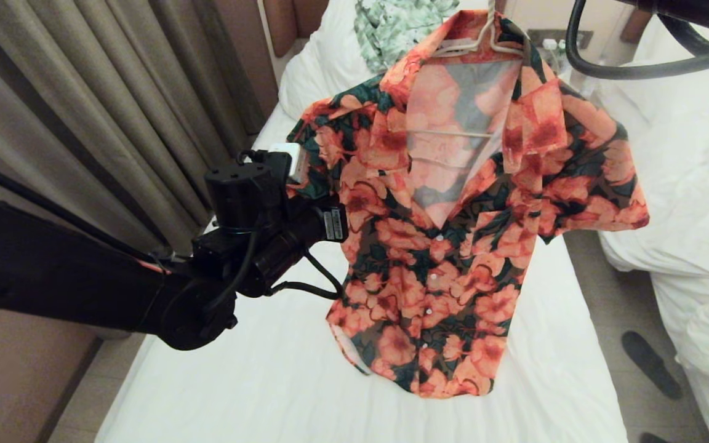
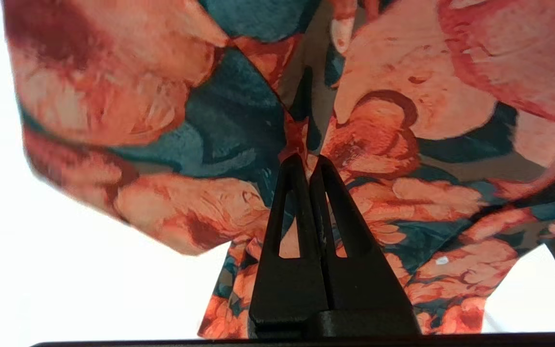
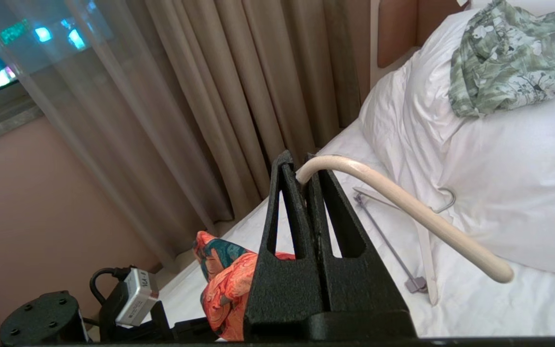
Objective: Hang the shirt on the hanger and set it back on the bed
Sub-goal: Take the clothes hanger out of the clothes
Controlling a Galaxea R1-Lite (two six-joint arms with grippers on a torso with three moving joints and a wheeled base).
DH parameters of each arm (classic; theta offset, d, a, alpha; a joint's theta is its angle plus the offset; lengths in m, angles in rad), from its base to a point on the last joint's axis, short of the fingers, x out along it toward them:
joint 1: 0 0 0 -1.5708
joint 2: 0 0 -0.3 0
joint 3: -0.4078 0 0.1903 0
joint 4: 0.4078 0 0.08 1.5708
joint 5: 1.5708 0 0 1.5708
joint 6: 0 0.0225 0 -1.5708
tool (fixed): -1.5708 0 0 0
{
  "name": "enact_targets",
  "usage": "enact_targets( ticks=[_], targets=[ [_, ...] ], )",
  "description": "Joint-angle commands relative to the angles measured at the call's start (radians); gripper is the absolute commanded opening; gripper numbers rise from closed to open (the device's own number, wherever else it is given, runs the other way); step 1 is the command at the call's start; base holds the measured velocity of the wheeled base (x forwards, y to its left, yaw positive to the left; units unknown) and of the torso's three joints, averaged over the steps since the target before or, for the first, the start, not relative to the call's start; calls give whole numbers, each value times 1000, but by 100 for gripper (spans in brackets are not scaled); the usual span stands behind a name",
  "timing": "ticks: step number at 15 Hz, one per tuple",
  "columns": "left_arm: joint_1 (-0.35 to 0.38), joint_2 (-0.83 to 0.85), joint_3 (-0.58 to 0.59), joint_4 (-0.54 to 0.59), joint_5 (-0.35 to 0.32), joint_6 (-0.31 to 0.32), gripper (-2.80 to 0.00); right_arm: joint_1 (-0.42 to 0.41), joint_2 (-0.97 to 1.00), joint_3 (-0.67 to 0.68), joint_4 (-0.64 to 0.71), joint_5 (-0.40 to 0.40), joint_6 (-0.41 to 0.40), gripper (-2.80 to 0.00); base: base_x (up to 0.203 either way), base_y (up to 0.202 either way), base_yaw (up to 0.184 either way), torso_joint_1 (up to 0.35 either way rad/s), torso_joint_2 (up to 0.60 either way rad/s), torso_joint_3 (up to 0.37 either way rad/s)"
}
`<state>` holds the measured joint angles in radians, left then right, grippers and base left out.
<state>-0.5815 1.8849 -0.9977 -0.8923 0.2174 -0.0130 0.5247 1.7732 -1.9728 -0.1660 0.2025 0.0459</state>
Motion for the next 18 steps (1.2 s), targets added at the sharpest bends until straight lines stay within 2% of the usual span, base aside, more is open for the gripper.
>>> enact_targets(
  ticks=[1, 6, 7, 8, 10, 12, 15, 18],
  targets=[
    [-17, -30, 9, -2, 2, 0, -280, 0, 2, 0, -1, 1, 0, -280, 0, 0, 0, 0, 0, 0],
    [-131, -182, 40, 158, 3, -2, -280, 1, 9, 0, -1, -2, 0, -280, 0, 0, 0, 0, 0, 0],
    [-129, -179, 37, 159, 9, -3, -195, 1, 9, 0, -1, -2, 0, -280, 0, 0, 0, 0, 0, 0],
    [-136, -187, 39, 159, 12, -5, 0, 1, 9, 0, -1, -1, 0, -280, 0, 0, 0, 0, 0, 0],
    [-169, -216, 50, 152, 11, -13, 0, 4, 9, 0, -1, 0, 0, -280, 0, 0, 0, 0, 0, 0],
    [-166, -195, 51, 126, 10, -21, 0, 14, 9, 0, 0, -3, 0, -280, 0, 0, 0, 0, 0, 0],
    [-162, -147, 52, -39, 16, -24, 0, 35, 9, 2, 0, -8, 0, -280, 0, 0, 0, 0, 0, 0],
    [-156, -121, 53, -101, 17, -21, 0, 55, 8, 5, 2, -9, 0, -280, 0, 0, 0, 0, 0, 0]
  ],
)
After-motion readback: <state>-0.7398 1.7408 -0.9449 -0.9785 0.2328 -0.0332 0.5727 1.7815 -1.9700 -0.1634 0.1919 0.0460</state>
